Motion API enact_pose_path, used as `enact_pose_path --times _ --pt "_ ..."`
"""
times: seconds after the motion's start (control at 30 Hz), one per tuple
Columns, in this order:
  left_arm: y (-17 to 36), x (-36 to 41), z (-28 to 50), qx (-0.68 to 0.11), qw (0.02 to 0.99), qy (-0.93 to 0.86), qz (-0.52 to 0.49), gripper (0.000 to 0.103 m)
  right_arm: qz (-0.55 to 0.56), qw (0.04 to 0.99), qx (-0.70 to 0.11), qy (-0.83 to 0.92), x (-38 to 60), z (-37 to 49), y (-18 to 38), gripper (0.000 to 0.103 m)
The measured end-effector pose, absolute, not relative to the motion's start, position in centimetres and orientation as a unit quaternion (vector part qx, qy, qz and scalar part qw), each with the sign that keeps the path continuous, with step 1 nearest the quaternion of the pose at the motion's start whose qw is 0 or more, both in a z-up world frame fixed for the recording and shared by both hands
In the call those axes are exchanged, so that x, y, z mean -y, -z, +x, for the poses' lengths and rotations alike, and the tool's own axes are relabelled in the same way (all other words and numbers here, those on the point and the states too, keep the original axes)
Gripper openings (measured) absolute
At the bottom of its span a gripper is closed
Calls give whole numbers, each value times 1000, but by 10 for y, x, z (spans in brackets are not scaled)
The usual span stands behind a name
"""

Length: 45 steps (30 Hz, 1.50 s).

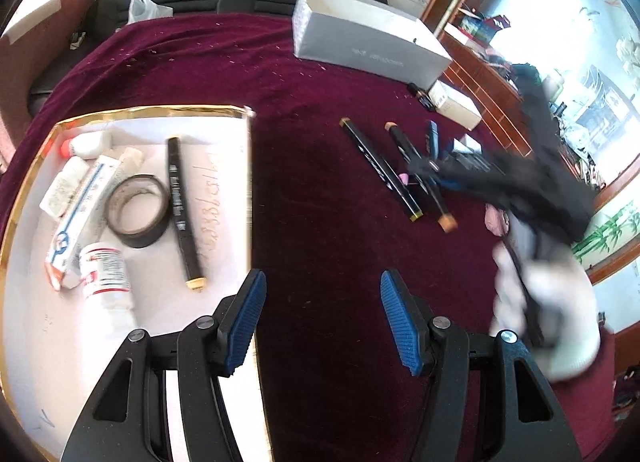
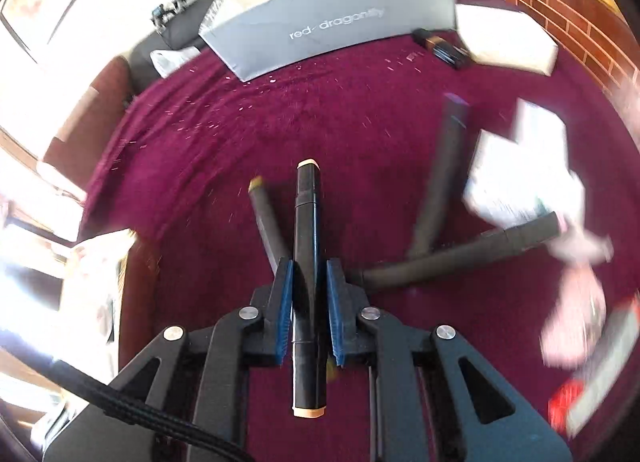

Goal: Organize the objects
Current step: 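Grasp a yellow-tipped black marker with the left gripper while the right gripper holds its marker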

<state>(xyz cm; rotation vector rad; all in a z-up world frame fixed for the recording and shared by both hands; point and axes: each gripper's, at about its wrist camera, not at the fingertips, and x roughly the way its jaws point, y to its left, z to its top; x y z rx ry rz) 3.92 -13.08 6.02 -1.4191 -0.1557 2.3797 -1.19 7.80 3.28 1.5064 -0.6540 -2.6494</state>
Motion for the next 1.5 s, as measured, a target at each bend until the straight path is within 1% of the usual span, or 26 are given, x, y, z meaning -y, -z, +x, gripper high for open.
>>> enact_pose_path --times 0.1,0.2,0.27,0.4,0.5,0.57,0.7,0.8,0.83,0.9,0.93,0.97,1.03,1.17,1.4,1.5 --pt "-56 111 32 39 184 -841 -507 53 465 21 214 859 -82 40 -35 14" --pt "-53 89 20 33 180 -842 -507 53 452 13 221 864 -92 73 -30 14" --pt "-51 74 11 24 175 -846 -503 53 441 16 240 865 -103 88 -24 14" --pt "-47 46 -22 0 141 -862 -487 53 428 35 284 857 -119 96 -9 14" --pt "-43 34 -41 7 122 -868 -481 53 412 47 305 857 -124 100 1 14" --pt "-39 23 -55 2 115 -871 -478 53 406 52 313 857 -127 103 2 14" --pt "-20 -3 -73 -39 89 -870 -484 53 403 56 317 857 -127 102 1 14" --pt "-5 -6 -73 -47 80 -859 -503 53 402 59 322 855 -127 100 1 14" --pt "-7 -6 -69 -54 83 -867 -489 53 402 59 321 855 -127 102 1 14" --pt "-7 -1 -64 -53 107 -863 -490 35 402 60 323 855 -127 101 1 14" --pt "-8 3 -60 -52 113 -861 -494 14 402 60 323 855 -126 101 1 14" --pt "-8 6 -58 -53 113 -858 -498 12 402 60 323 855 -126 101 1 14" --pt "-9 21 -50 -34 125 -853 -506 11 402 60 322 855 -126 100 1 14" --pt "-7 32 -39 -33 129 -852 -507 11 402 56 316 857 -123 99 0 14" --pt "-6 16 -27 -72 113 -875 -466 12 404 43 291 866 -118 95 0 14" --pt "-9 25 -29 -52 132 -862 -486 12 405 35 278 870 -112 94 -1 14"
